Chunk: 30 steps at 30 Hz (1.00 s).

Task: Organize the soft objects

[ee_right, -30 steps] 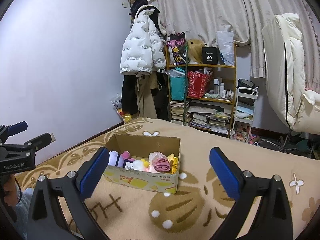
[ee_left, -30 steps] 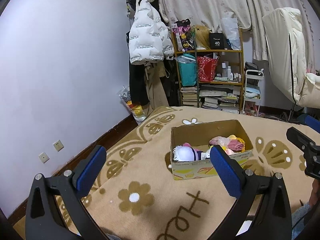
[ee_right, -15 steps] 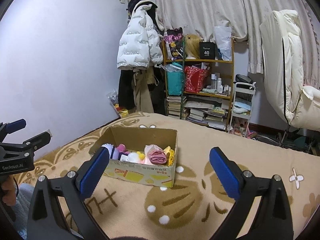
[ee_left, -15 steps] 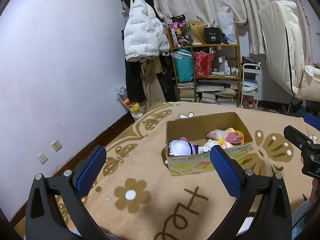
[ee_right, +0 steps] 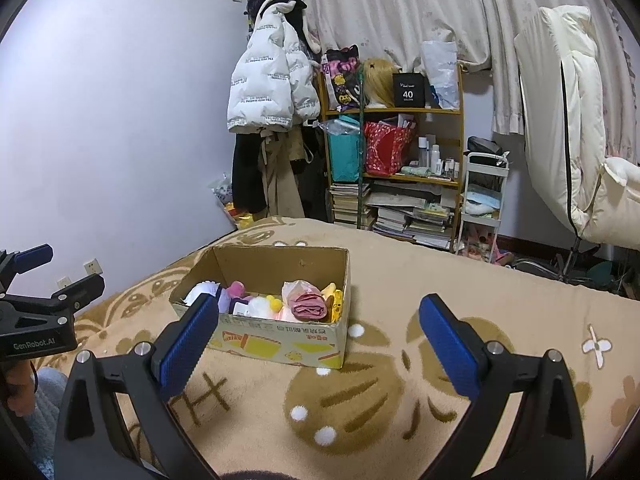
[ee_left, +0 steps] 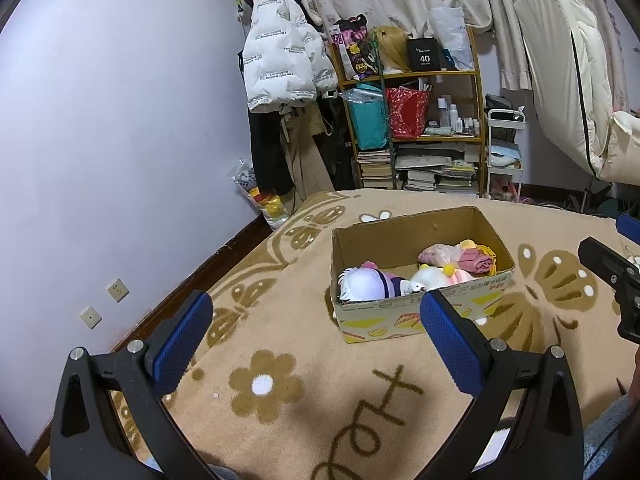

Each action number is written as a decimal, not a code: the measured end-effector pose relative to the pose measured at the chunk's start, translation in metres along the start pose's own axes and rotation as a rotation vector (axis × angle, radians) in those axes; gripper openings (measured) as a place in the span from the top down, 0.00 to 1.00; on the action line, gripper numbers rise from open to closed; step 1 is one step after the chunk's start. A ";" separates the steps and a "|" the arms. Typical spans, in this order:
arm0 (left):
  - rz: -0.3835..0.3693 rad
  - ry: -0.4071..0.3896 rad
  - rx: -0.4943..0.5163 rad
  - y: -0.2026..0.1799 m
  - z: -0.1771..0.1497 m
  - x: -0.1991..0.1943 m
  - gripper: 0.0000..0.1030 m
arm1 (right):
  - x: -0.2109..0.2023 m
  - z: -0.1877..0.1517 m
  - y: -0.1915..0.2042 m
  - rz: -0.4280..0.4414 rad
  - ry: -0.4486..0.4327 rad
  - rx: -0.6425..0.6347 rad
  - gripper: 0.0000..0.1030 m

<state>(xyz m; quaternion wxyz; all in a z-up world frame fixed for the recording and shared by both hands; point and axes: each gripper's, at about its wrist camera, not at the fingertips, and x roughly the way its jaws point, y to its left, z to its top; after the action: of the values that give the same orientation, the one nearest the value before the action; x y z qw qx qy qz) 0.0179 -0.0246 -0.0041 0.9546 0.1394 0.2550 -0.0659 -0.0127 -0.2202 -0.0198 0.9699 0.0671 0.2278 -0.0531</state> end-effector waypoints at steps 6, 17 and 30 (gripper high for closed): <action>0.012 -0.005 -0.005 0.001 0.000 0.003 0.01 | 0.000 -0.001 0.001 0.000 0.002 0.002 0.00; 0.007 0.006 -0.015 0.002 -0.003 0.006 0.01 | 0.002 -0.003 0.000 -0.003 0.004 0.002 0.00; 0.006 0.005 -0.005 -0.002 -0.004 0.004 0.01 | 0.002 -0.004 0.000 -0.003 0.005 0.003 0.00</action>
<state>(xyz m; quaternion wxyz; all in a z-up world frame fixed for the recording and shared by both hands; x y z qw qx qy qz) 0.0192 -0.0253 -0.0100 0.9545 0.1378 0.2571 -0.0619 -0.0125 -0.2200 -0.0245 0.9692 0.0683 0.2301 -0.0545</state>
